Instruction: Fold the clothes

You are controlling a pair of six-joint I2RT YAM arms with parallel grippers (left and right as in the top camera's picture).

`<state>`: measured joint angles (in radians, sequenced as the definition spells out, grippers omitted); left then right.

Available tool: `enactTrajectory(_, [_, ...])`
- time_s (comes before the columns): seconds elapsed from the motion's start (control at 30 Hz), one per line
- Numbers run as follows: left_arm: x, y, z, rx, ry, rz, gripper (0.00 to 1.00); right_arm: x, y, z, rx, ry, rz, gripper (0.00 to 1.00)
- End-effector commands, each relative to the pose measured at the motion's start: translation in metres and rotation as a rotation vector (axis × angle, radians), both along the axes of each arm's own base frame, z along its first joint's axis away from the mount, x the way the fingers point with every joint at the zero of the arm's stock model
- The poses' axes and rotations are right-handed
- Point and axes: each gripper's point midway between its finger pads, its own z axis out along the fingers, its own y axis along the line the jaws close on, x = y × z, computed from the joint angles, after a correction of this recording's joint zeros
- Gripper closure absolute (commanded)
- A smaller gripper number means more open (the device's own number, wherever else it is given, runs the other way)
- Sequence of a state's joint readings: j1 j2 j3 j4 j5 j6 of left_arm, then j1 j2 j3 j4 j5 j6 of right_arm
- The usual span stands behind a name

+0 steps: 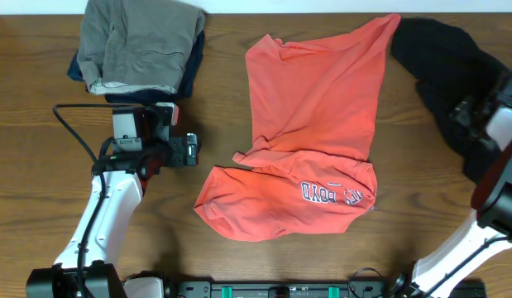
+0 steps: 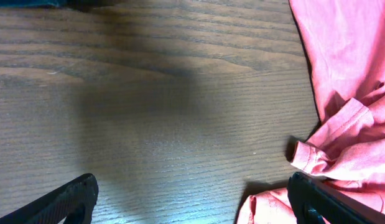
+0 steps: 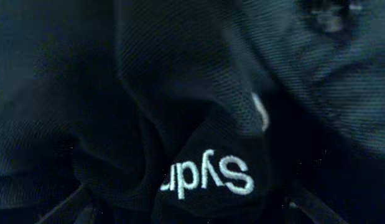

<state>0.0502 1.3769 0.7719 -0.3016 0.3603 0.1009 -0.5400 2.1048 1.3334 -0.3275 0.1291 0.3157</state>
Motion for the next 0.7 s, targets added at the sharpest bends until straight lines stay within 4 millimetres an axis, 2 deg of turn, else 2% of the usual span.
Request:
enactTrajectory(0.0, [0.006,-0.001,0.007,-0.009,-0.021,0.002,0.02,-0.078,-0.005,-0.077,0.154,0.182,-0.197,0.16])
enactTrajectory(0.1, [0.006,-0.001,0.007,-0.009,-0.022,0.002,0.02,-0.085,-0.012,-0.079,0.209,0.149,-0.224,0.16])
enactTrajectory(0.2, [0.006,-0.001,0.007,-0.009,-0.022,0.002,0.02,-0.086,-0.01,-0.079,0.263,0.119,-0.227,0.17])
enactTrajectory(0.37, [0.009,-0.001,0.009,-0.009,-0.036,0.002,0.02,-0.068,0.004,-0.074,0.332,0.057,-0.159,0.14])
enactTrajectory(0.5, [0.012,-0.001,0.011,-0.008,-0.05,0.002,0.02,-0.036,0.02,-0.048,0.374,-0.042,-0.021,0.06])
enactTrajectory(0.57, [0.014,-0.001,0.013,-0.007,-0.06,0.002,0.02,-0.024,0.022,-0.024,0.362,-0.081,0.006,0.01])
enactTrajectory(0.67, [0.017,-0.001,0.015,-0.007,-0.077,0.002,0.02,-0.013,0.025,0.02,0.316,-0.137,0.054,0.01])
